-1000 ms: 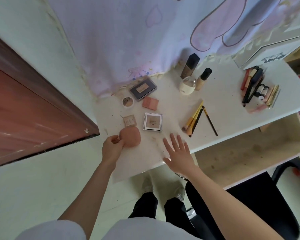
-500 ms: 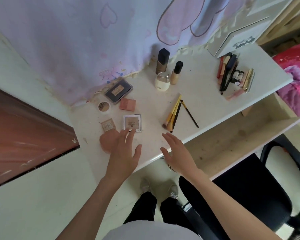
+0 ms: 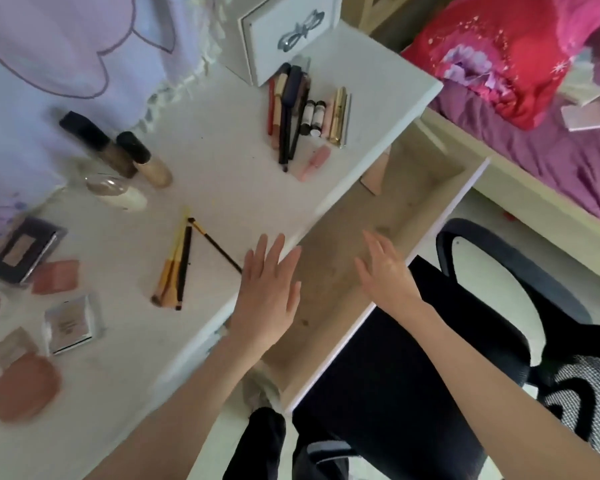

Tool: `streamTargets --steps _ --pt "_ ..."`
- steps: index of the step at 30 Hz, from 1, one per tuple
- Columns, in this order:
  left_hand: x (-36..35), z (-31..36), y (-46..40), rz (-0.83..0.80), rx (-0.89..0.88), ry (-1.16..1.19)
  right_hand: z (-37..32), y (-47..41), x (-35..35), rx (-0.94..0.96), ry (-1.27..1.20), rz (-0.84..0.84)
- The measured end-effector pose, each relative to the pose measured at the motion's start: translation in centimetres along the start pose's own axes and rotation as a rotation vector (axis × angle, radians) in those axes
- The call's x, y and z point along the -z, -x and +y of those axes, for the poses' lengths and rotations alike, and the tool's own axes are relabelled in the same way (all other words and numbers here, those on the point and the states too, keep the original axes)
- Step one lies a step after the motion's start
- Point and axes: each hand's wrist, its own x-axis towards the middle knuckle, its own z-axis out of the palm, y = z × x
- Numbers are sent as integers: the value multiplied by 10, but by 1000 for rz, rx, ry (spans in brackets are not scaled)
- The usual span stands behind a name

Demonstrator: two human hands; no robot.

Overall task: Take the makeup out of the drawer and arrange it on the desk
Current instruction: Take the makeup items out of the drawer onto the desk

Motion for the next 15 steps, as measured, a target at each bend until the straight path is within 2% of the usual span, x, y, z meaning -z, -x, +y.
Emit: streamTargets --steps 6,11,15 --pt "-33 19 -103 -19 77 -161 48 -94 4 -61 37 -35" --pt "-53 19 -121 130 107 -341 75 -150 -7 -95 8 -107" --pt "-60 19 -122 169 115 -393 80 -181 -12 -125 -40 -78"
